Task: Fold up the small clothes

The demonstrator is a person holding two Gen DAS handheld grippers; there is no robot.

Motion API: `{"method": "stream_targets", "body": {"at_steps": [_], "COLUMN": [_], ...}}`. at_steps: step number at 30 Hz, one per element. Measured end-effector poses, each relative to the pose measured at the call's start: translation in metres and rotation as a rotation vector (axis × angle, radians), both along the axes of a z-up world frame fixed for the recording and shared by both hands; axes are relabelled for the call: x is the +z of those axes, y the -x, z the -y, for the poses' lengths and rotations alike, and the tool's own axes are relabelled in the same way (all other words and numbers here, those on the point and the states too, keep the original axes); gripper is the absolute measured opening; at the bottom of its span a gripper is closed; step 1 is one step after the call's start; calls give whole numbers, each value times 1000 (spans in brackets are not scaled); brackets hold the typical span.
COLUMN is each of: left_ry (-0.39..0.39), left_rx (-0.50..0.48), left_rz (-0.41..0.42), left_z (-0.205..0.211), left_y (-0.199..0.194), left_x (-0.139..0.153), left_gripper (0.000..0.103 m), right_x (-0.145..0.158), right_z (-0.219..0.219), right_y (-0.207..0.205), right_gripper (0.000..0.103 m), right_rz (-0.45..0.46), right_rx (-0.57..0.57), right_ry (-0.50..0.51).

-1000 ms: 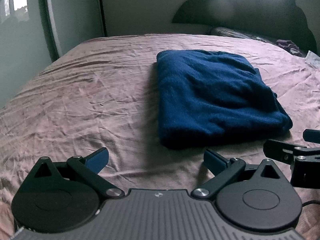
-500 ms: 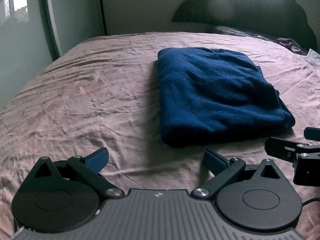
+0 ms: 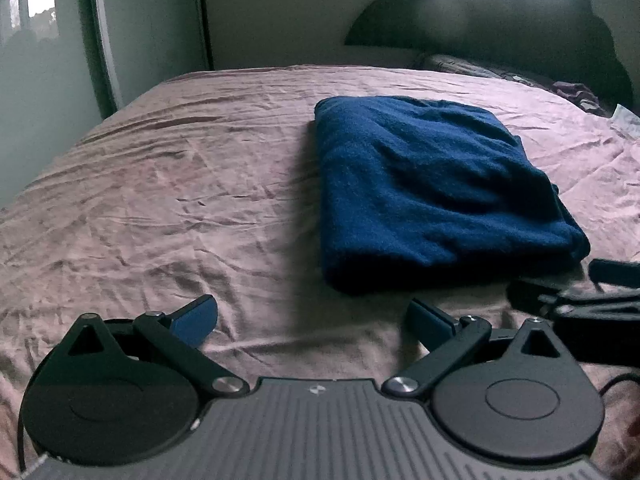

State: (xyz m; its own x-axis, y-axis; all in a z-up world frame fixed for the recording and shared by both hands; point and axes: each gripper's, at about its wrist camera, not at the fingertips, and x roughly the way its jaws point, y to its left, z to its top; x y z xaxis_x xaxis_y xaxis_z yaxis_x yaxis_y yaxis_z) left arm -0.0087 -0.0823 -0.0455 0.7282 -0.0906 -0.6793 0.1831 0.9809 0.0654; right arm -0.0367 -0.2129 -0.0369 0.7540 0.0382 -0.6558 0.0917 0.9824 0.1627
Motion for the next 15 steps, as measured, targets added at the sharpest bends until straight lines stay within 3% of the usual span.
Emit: {"method": "stream_targets", "body": {"at_steps": [5, 15], "left_ry": [9, -3], "left_rx": [11, 3], "left_rz": [-4, 11], "left_z": [-4, -4], "left_y": [-3, -1], "left_x": [-2, 0], "left_gripper": [102, 103], "right_x": [-6, -8], "right_z": [-8, -8], "right_y": [3, 4], "right_gripper": [103, 103], "right_rz": [17, 28], "right_rx": [14, 19], "right_ry": [67, 76]}}
